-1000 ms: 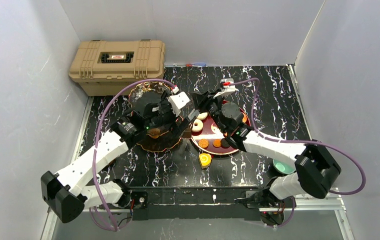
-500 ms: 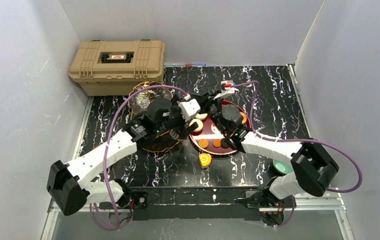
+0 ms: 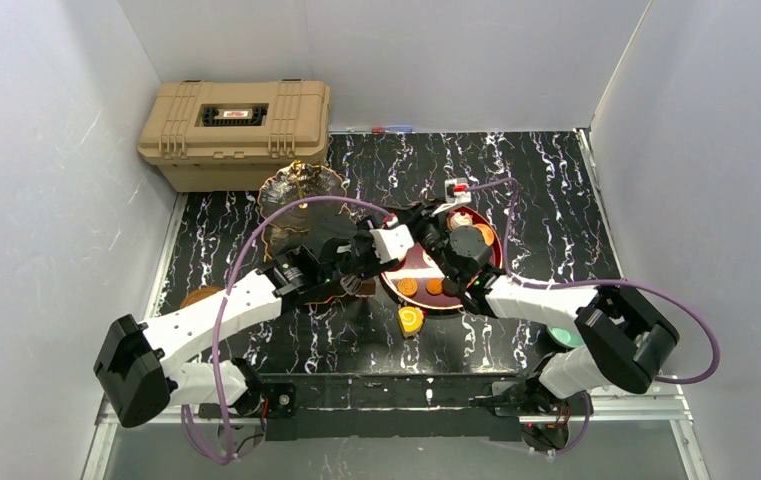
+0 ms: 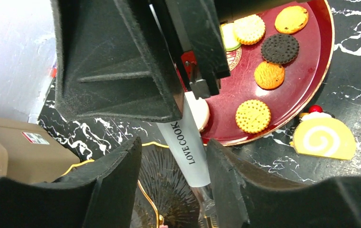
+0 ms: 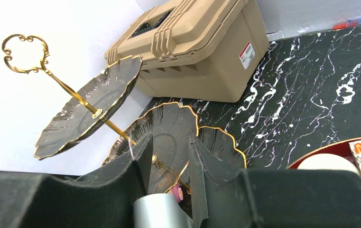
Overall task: Serve the afternoon tea
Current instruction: Adjust the clamp.
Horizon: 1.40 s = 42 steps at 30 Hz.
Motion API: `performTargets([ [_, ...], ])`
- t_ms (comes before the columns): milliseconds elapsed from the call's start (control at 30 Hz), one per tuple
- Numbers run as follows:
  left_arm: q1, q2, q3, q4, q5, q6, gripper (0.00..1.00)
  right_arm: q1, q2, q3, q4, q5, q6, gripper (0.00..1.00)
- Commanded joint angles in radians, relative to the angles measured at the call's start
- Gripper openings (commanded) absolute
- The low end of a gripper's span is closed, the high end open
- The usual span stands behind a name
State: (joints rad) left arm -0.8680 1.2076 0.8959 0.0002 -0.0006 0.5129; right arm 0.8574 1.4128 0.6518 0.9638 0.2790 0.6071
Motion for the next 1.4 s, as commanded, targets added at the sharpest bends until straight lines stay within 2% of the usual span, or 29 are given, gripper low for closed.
performTargets([
  [0,-0.011,0.010,-0.008,0.046,-0.068,0.064,0.47,0.001,-0.058,-0.027,0.154,-0.013,0.025,0.01],
  [100,-0.012,0.023,-0.004,0.046,-0.077,0.069,0.45,0.001,-0.068,-0.046,0.182,-0.007,0.023,0.01],
  [300,-0.023,0.027,-0.004,0.042,-0.075,0.073,0.51,0.002,-0.058,-0.073,0.254,-0.020,0.036,0.01],
  [500,-0.023,0.043,-0.008,0.051,-0.076,0.104,0.40,0.002,-0.076,-0.112,0.277,-0.040,0.047,0.01],
  [633,-0.026,0.045,-0.021,0.053,-0.065,0.139,0.36,0.002,-0.097,-0.155,0.293,-0.082,0.029,0.01],
  [833,-0.028,0.028,-0.087,0.068,-0.038,0.232,0.26,0.003,-0.120,-0.225,0.317,-0.127,0.031,0.03],
  [967,-0.030,0.020,-0.113,0.075,-0.029,0.288,0.24,0.006,-0.122,-0.241,0.322,-0.143,0.037,0.05],
  [1100,-0.035,0.016,-0.122,0.080,-0.040,0.323,0.22,0.010,-0.126,-0.242,0.319,-0.159,0.032,0.15],
  [1233,-0.039,0.009,-0.132,0.079,-0.055,0.337,0.21,0.015,-0.146,-0.238,0.287,-0.162,0.014,0.34],
  [1367,-0.039,0.000,-0.135,0.071,-0.065,0.336,0.17,0.018,-0.171,-0.239,0.259,-0.158,0.001,0.40],
])
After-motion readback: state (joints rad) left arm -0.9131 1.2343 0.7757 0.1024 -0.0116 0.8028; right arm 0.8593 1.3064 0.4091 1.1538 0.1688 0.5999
